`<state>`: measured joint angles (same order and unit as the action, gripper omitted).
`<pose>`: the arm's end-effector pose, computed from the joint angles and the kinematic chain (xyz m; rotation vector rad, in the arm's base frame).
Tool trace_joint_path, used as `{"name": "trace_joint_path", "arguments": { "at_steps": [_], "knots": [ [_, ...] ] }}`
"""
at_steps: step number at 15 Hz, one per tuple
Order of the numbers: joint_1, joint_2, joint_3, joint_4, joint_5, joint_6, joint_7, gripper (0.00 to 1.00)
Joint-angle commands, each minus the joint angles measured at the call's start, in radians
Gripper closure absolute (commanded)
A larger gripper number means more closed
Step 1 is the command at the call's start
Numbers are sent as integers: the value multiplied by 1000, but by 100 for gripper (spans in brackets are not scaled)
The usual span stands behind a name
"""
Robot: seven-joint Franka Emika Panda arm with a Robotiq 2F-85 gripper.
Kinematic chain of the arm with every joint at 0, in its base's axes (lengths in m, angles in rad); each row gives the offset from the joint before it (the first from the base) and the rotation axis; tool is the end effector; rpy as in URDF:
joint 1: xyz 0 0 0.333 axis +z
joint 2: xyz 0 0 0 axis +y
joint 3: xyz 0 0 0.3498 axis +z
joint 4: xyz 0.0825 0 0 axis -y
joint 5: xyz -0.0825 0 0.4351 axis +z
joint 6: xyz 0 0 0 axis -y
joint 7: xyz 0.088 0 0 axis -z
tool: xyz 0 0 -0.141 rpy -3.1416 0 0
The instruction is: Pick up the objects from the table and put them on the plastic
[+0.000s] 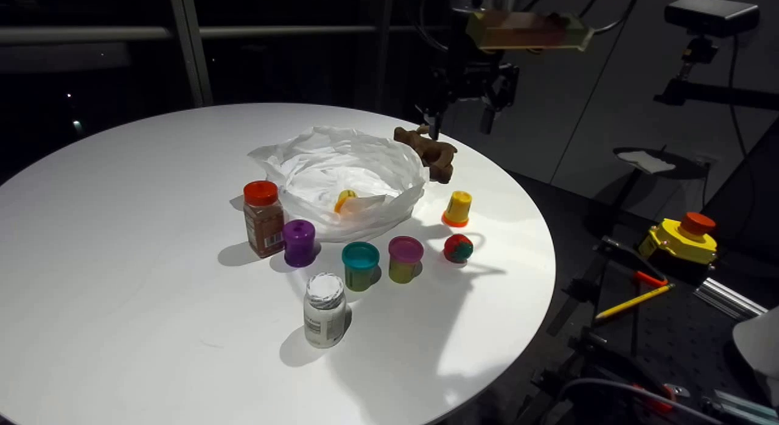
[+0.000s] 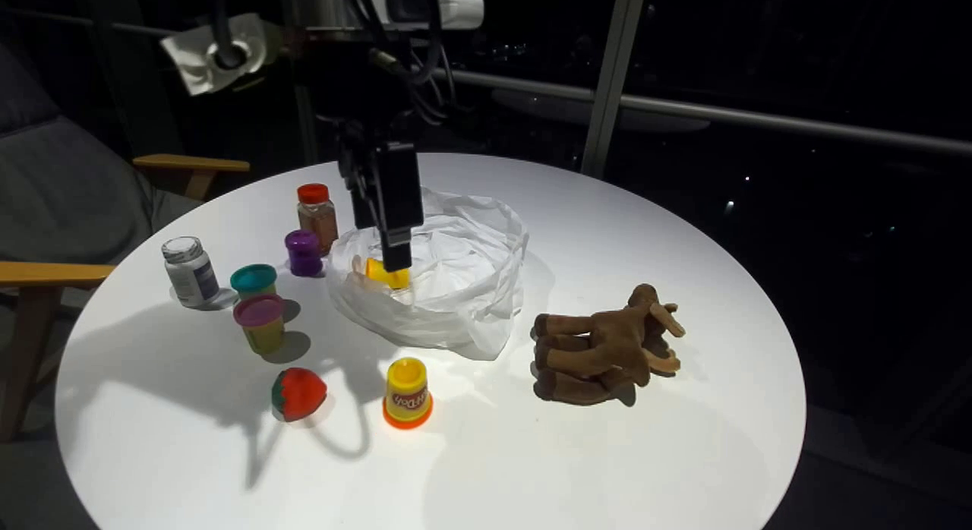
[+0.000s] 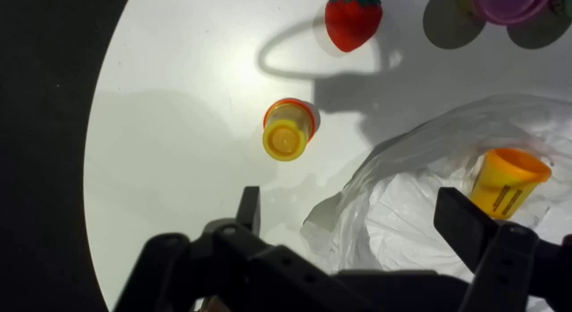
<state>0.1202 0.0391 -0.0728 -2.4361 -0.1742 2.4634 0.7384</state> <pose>0.5161 0.0208 0.2465 2.9180 -0.8305 0.0481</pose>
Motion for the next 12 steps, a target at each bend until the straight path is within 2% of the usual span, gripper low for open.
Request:
{"name": "trace_joint_path", "arguments": {
  "at_steps": [1, 5, 6, 8, 12],
  "knots": [
    [-26, -154, 50, -239, -52, 121, -16, 0],
    [-20, -232, 121, -352, -8, 149, -31, 0],
    [-44, -149, 122, -290, -23, 126, -15, 0],
    [-44, -182, 147, -323, -18, 130, -17, 0],
    [-46, -197, 151, -327, -16, 130, -18, 0]
  ]
}}
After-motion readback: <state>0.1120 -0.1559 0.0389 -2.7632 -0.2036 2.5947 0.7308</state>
